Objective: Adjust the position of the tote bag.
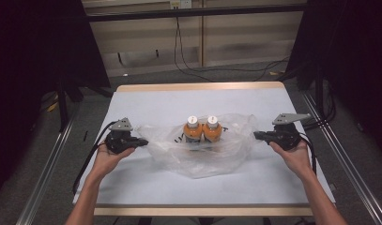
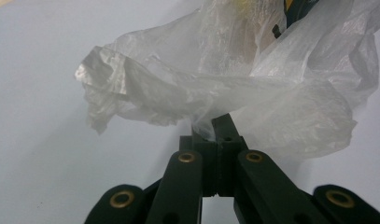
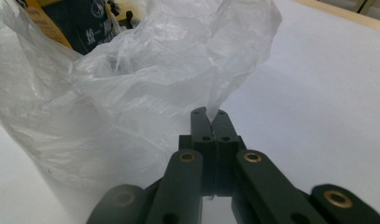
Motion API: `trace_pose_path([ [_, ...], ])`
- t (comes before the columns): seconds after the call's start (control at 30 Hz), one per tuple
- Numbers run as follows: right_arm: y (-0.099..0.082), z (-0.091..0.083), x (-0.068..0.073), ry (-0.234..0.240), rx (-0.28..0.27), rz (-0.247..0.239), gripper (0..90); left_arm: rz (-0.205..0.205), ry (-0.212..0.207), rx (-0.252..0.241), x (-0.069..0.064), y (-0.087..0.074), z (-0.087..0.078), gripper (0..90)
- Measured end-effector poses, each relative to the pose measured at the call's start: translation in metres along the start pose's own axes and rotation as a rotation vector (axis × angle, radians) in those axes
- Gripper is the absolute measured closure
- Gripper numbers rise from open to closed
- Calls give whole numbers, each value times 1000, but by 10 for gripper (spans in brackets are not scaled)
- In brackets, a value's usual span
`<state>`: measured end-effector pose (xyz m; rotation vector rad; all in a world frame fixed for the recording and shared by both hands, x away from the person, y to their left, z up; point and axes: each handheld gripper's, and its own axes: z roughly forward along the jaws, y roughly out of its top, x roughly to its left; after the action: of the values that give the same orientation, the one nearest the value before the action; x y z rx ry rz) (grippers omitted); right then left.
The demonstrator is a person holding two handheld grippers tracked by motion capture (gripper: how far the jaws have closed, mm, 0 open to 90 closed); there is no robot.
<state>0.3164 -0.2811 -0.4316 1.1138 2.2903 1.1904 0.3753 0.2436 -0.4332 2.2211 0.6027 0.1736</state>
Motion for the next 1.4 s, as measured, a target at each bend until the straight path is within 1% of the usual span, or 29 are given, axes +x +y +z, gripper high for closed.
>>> trace_pose_path([
  [0.1, -4, 3, -2, -21, 15, -3, 900, 11, -1, 29, -1, 0, 4, 900],
  [0.17, -6, 6, -3, -26, 22, 6, 900, 0, -10, 17, -1, -1, 6, 900],
  [0.2, -7, 7, -3, -24, 35, 1, 900, 9, 0, 33, -1, -1, 5, 900],
  [0.27, -11, 12, -2, -17, 45, 7, 900, 5, -7, 42, 1, -4, 8, 900],
  [0.33, -13, 16, -2, -12, 68, -2, 900, -9, -12, 57, 3, -7, 12, 900],
  [0.37, -14, 18, -1, -8, 78, 3, 900, -23, -23, 53, 4, -9, 14, 900],
  [0.4, -15, 19, -2, -11, 83, -5, 900, -36, -34, 54, 4, -11, 16, 900],
  [0.43, -15, 19, -2, -17, 90, -12, 900, -25, -27, 69, 4, -11, 17, 900],
  [0.47, -16, 19, -3, -11, 86, 0, 900, -20, -27, 72, 4, -11, 19, 900],
  [0.57, -20, 23, -5, 3, 99, 12, 900, -21, -25, 84, 4, -14, 24, 900],
  [0.63, -24, 28, -4, 4, 121, 10, 900, -16, -23, 112, 2, -15, 27, 900],
  [0.67, -25, 31, -4, 5, 135, 8, 900, -2, -18, 124, 2, -16, 29, 900],
  [0.7, -27, 33, -3, 1, 142, 6, 900, 11, 0, 142, 0, -17, 31, 900],
  [0.73, -27, 35, -2, 5, 148, 4, 900, 22, -1, 166, 0, -17, 34, 900],
  [0.77, -29, 37, -2, 2, 154, -1, 900, 13, -5, 177, 0, -19, 36, 900],
  [0.8, -30, 40, -1, 8, 166, -8, 900, 11, -9, 169, 1, -19, 36, 899],
  [0.83, -31, 41, 1, 1, 168, -10, 900, 3, -6, 167, 1, -19, 36, 898],
  [0.93, -32, 41, 0, 6, 160, -4, 891, -1, -9, 166, 2, -20, 35, 881],
  [0.97, -31, 40, 0, 4, 166, 1, 858, -12, -9, 152, 4, -21, 34, 847],
  [1.0, -31, 39, -1, -5, 160, -4, 818, -15, -22, 136, 5, -22, 33, 810],
  [1.03, -31, 38, -1, 3, 149, 8, 776, -17, -30, 128, 6, -23, 30, 786],
  [1.07, -30, 35, -3, -4, 132, 19, 732, -13, -21, 117, 7, -23, 27, 760],
  [1.17, -28, 26, -9, 3, 64, 74, 604, -51, 4, 71, 12, -22, 17, 621],
  [1.2, -26, 22, -10, 0, 49, 79, 573, -51, 4, 71, 12, -22, 17, 585],
  [1.23, -25, 19, -11, 0, 32, 80, 541, -78, 9, 23, 13, -21, 10, 536],
  [1.27, -24, 16, -11, -8, 20, 84, 502, -82, 27, 18, 13, -20, 6, 495],
  [1.3, -23, 13, -12, -17, 7, 87, 461, -93, 31, -4, 14, -19, 2, 457],
  [1.37, -19, 5, -12, -24, -27, 93, 419, -103, 53, -21, 13, -19, -6, 354],
  [1.4, -17, 2, -12, -30, -41, 91, 385, -98, 71, -19, 12, -18, -10, 317],
])
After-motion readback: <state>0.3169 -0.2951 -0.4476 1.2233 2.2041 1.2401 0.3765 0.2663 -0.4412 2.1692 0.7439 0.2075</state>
